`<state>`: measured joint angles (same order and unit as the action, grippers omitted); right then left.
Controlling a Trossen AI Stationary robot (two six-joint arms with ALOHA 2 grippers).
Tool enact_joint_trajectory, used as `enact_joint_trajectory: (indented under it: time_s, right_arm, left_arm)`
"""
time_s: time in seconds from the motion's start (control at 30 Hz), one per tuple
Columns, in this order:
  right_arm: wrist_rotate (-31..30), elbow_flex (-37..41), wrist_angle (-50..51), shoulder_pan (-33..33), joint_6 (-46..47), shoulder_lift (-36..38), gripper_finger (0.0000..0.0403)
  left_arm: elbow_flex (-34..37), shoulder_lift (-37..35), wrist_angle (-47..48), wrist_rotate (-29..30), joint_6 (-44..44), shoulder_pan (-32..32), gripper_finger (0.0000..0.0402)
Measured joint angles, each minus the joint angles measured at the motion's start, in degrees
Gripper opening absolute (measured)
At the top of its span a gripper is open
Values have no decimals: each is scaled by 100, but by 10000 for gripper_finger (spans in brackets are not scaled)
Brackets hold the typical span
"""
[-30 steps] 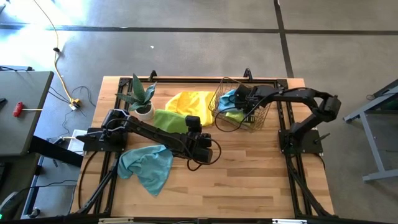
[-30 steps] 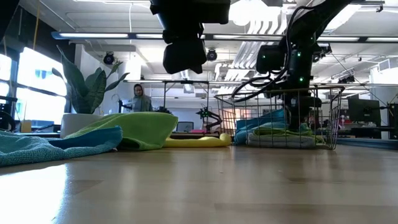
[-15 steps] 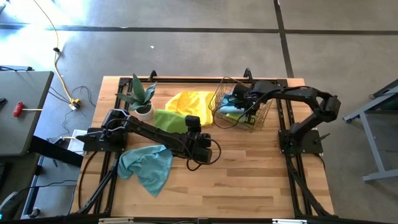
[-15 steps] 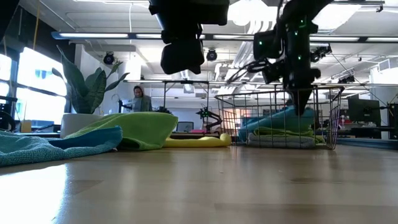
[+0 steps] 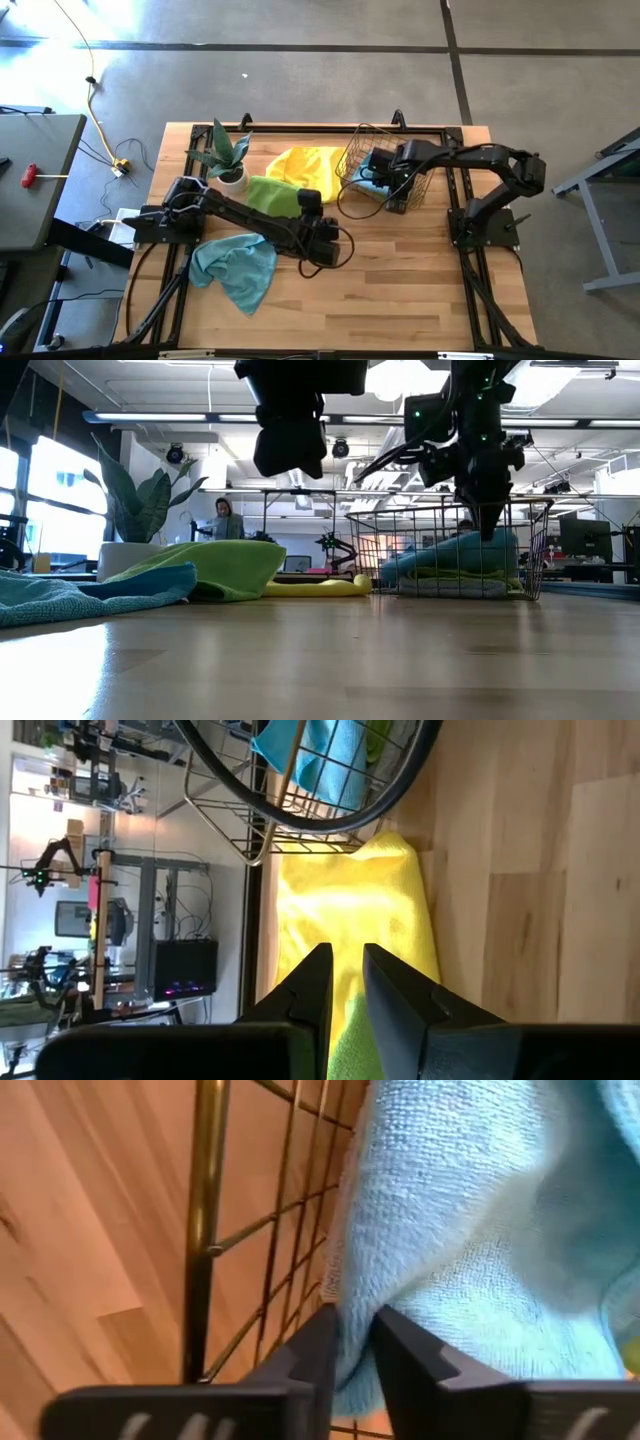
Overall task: Fold microfiber towels
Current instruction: Put the right blue microfiber towel into the wire basket
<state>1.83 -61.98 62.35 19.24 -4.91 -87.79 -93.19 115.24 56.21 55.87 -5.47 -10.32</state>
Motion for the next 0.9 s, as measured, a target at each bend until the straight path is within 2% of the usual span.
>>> enact_joint_trajectory:
  time_s: [0.17,0.27,0.4,0.57,0.63,0.73,0.9]
  right_arm:
    - [-440,0,48,-25,-3,0,118]
    - [-796,0,214,-4,-53,4,136]
    - [-920,0,100,150,-558,4,141]
    - [-912,0,-936,552,-1369,7,133]
    - [-777,0,-1400,768,-1525,7,127]
    - [-230,0,-1847,1078,-1611,7,117]
    - [621,0,-1967,1432,-1591,-23,102]
  left_arm:
    - [0,0,99,-2,-39,-30,51]
    - [0,0,153,0,-58,-54,51]
    - [0,-47,164,-4,-117,-117,51]
    - [0,-221,234,-4,-609,-298,51]
    - [-2,-304,331,-2,-849,-420,51]
    - [-2,-392,590,-4,-1218,-623,51]
    - [-2,-476,1350,0,-1799,-907,51]
